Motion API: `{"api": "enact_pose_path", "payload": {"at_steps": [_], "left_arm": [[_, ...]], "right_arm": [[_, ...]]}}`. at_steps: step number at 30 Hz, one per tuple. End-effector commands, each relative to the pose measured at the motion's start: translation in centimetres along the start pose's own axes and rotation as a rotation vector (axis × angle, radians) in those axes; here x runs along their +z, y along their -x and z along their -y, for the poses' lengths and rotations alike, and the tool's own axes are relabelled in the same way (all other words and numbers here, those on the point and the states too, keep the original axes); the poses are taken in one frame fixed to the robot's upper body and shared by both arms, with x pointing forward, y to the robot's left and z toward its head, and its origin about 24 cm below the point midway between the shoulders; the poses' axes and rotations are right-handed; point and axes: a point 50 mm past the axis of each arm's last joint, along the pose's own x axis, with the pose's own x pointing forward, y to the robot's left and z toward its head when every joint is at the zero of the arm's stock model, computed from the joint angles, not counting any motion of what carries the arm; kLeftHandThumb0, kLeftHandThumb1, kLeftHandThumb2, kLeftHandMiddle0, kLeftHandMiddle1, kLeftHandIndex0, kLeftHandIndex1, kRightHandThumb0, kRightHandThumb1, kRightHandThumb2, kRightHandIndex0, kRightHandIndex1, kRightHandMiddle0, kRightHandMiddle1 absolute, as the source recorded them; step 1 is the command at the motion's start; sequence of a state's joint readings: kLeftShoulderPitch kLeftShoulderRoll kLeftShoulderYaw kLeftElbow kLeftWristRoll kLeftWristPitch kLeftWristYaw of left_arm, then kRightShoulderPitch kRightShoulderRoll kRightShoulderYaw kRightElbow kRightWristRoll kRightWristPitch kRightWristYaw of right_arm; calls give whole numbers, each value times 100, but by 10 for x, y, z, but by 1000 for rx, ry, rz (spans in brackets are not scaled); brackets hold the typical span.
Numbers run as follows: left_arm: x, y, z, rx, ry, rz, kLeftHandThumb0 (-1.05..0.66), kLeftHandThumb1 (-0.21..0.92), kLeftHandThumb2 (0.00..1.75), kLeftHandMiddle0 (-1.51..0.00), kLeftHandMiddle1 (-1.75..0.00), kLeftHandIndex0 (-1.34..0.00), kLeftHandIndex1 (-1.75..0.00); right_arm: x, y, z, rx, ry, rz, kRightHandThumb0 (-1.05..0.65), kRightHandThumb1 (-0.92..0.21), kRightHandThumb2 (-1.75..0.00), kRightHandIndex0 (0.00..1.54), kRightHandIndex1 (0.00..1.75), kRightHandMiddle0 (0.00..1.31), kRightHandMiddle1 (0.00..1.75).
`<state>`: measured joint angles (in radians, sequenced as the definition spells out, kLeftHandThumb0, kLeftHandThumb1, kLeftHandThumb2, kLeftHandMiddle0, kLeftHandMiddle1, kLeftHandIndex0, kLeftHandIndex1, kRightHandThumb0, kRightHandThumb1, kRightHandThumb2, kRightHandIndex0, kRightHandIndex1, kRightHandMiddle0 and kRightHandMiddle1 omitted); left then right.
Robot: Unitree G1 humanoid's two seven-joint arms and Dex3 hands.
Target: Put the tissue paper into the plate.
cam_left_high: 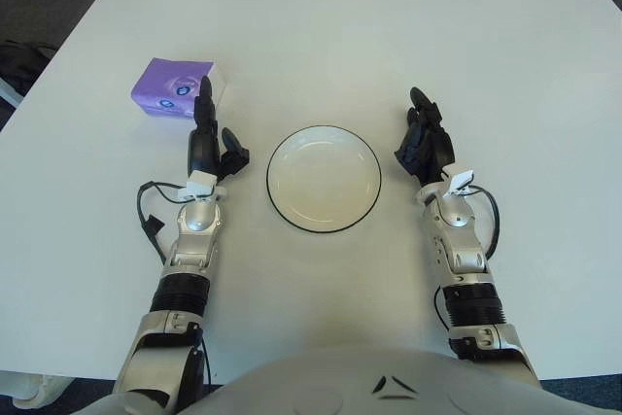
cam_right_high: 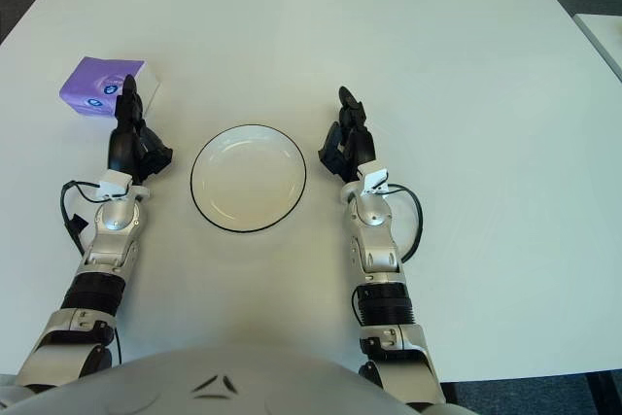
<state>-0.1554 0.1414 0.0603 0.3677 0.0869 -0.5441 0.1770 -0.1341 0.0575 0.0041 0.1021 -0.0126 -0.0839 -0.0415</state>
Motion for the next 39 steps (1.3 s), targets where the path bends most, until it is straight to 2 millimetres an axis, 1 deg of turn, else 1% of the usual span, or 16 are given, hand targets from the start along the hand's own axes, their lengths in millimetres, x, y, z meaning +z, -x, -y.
{"api": "enact_pose_path", "payload": {"at_steps": [1, 13, 25, 39], "left_arm": [[-46, 60, 0, -14, -37, -253, -93, 92, 120, -1, 0, 0, 0], [-47, 60, 0, -14, -37, -261, -93, 92, 120, 0, 0, 0, 0], [-48, 59, -1, -13, -37, -270, -93, 92, 121, -2, -1, -1, -1], [-37, 56, -1, -20, -31, -210, -92, 92, 120, -2, -1, 0, -1]], "right_arm": [[-37, 20, 7, -25, 7, -209, -75, -92, -101, 15, 1, 0, 27], [-41, 21, 7, -21, 21, -213, -73, -92, -100, 15, 1, 0, 34], [-43, 21, 7, -15, 26, -214, -72, -92, -100, 15, 0, 0, 35], [-44, 21, 6, -17, 27, -215, -73, -92, -101, 16, 1, 0, 35]]}}
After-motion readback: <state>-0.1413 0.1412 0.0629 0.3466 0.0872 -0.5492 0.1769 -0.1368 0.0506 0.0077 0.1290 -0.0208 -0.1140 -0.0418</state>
